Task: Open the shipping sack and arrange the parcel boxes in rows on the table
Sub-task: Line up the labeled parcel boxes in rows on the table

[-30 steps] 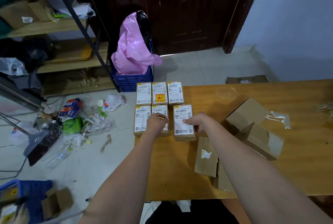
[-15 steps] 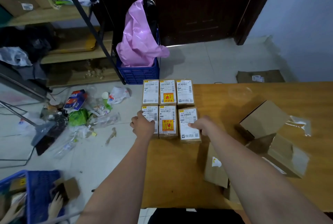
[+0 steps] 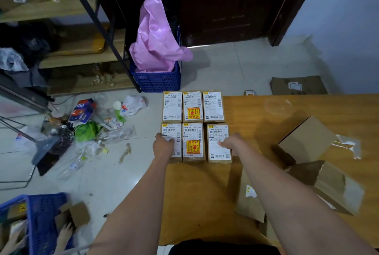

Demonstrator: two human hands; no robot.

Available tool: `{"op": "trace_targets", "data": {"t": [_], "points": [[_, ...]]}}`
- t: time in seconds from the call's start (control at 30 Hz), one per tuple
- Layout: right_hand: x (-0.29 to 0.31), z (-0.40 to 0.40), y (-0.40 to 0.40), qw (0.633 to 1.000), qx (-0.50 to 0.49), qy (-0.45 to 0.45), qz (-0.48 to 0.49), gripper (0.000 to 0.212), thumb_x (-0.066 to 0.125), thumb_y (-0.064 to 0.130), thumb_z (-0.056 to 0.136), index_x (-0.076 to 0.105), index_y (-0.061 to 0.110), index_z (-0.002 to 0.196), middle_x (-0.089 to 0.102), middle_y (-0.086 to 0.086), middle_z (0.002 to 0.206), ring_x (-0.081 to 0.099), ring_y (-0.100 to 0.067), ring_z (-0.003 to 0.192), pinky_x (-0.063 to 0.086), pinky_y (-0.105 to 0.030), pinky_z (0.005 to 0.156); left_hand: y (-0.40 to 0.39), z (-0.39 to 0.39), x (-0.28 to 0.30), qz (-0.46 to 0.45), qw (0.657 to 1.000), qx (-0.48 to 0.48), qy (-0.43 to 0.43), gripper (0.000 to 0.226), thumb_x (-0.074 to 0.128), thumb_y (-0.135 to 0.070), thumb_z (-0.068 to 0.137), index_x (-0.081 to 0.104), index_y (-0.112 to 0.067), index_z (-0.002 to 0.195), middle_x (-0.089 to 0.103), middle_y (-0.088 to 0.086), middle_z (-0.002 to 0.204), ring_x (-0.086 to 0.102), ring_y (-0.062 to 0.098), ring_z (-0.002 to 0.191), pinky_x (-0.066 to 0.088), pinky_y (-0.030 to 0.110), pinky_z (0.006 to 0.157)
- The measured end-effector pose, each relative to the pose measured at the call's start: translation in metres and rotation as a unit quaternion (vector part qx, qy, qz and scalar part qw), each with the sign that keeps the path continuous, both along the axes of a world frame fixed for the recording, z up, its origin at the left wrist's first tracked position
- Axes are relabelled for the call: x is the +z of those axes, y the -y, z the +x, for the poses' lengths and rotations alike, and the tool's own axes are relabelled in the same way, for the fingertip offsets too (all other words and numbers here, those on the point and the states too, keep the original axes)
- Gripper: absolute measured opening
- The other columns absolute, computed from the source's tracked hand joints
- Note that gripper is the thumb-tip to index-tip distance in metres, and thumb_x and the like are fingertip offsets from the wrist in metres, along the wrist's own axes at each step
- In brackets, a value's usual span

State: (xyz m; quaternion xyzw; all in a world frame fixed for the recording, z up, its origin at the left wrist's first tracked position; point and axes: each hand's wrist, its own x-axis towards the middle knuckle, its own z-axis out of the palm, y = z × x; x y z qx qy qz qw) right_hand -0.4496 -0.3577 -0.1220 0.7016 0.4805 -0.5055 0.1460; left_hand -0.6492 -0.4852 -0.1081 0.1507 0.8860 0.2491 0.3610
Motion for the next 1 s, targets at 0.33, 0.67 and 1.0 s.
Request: {"op": "trace_targets", "data": {"t": [0.33, 0.67, 1.0], "points": [[-0.002, -0.008, -0.007, 0.999, 0.033, 0.009, -0.006, 0.047, 0.070, 0.022, 0.089, 0.056, 0.005, 0.130, 0.062, -0.011, 0.129, 0.062, -0.031, 0.113, 0.054, -0.042, 0.095, -0.001, -0.006, -0.005, -0.005, 1.000, 0.001, 0.021, 0.036, 0.055, -0.016, 0.096, 0.048, -0.006, 0.129, 0.062, 0.016, 0.127, 0.061, 0.036, 0.113, 0.053, 0.043, 0.091], [0.001, -0.011, -0.007, 0.999, 0.013, -0.013, -0.049, 0.043, 0.068, 0.018, 0.090, 0.055, 0.003, 0.129, 0.060, -0.016, 0.132, 0.058, -0.037, 0.118, 0.052, -0.051, 0.095, -0.001, -0.007, -0.007, -0.001, 1.000, 0.000, 0.030, 0.035, 0.056, -0.016, 0.095, 0.048, -0.006, 0.127, 0.063, 0.014, 0.125, 0.063, 0.034, 0.109, 0.054, 0.040, 0.085], [0.007, -0.016, -0.007, 0.997, 0.033, -0.014, -0.068, 0.048, 0.068, 0.021, 0.090, 0.053, 0.006, 0.133, 0.058, -0.015, 0.135, 0.058, -0.037, 0.119, 0.053, -0.051, 0.094, -0.002, -0.007, -0.008, -0.006, 1.000, 0.001, 0.028, 0.036, 0.056, -0.016, 0.095, 0.047, -0.006, 0.128, 0.063, 0.015, 0.126, 0.063, 0.035, 0.110, 0.054, 0.042, 0.087]]}}
